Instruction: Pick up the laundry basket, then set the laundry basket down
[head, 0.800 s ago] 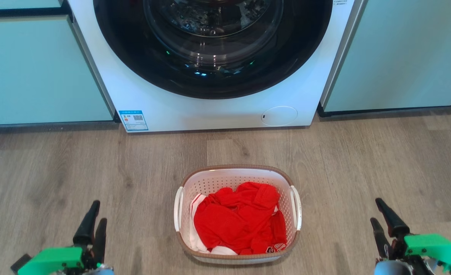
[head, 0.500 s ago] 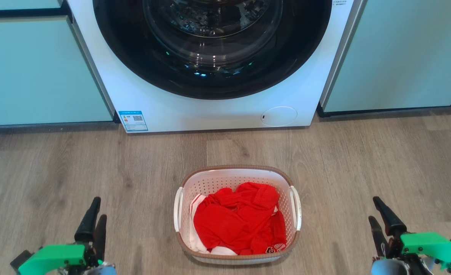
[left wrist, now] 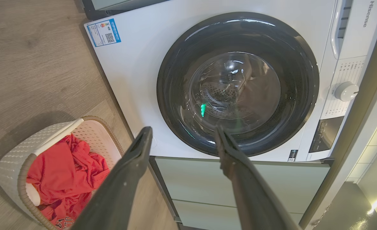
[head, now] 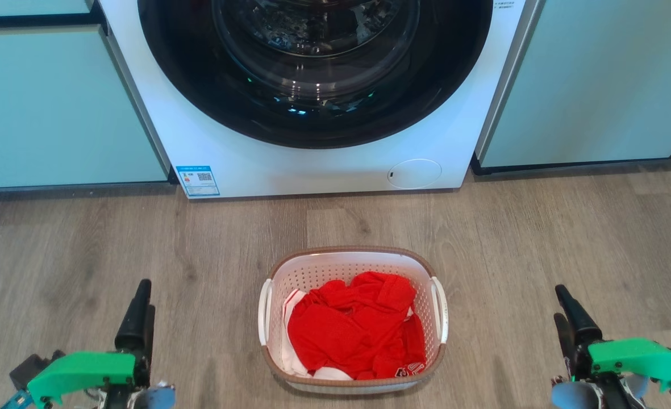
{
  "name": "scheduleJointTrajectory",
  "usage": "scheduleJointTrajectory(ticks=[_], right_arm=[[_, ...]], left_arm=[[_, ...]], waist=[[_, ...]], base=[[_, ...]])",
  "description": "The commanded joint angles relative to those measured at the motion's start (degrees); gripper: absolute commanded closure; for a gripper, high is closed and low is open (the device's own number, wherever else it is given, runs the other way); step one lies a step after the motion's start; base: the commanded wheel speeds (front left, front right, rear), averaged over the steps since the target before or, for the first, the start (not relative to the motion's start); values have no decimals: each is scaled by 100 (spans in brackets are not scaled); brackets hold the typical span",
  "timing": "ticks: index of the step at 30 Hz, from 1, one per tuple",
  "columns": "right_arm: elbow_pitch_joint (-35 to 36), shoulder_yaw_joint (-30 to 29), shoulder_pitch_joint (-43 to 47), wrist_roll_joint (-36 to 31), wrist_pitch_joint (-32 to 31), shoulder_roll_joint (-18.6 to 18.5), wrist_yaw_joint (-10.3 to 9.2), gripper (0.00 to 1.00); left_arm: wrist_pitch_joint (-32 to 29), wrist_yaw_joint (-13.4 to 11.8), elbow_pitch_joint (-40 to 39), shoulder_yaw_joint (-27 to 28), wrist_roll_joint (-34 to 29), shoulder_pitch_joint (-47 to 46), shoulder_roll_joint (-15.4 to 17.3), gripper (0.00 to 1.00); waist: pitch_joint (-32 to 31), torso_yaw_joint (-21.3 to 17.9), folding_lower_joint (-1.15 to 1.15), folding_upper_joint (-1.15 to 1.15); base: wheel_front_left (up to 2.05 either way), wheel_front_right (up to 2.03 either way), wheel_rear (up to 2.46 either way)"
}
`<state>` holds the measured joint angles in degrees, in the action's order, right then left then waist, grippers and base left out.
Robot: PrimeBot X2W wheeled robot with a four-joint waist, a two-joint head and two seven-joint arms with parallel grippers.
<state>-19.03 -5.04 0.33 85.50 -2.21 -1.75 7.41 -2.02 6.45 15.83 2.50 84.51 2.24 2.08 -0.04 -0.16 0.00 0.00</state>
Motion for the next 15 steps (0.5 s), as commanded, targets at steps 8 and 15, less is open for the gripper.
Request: scheduleJointTrajectory(ticks=[8,15], right_arm=[[412,183,-268,-794,191,-43,2,0],[562,306,-285,-1371,309,-48,3,0]], left_arm=[[169,-140,-486,-99,-813,-289,55,0],[287,-249,-668,-245,-1535,-292,57,0]], waist=[[3,-1,0,0],[7,-10,0,0]], base=[[0,0,0],[0,0,0]])
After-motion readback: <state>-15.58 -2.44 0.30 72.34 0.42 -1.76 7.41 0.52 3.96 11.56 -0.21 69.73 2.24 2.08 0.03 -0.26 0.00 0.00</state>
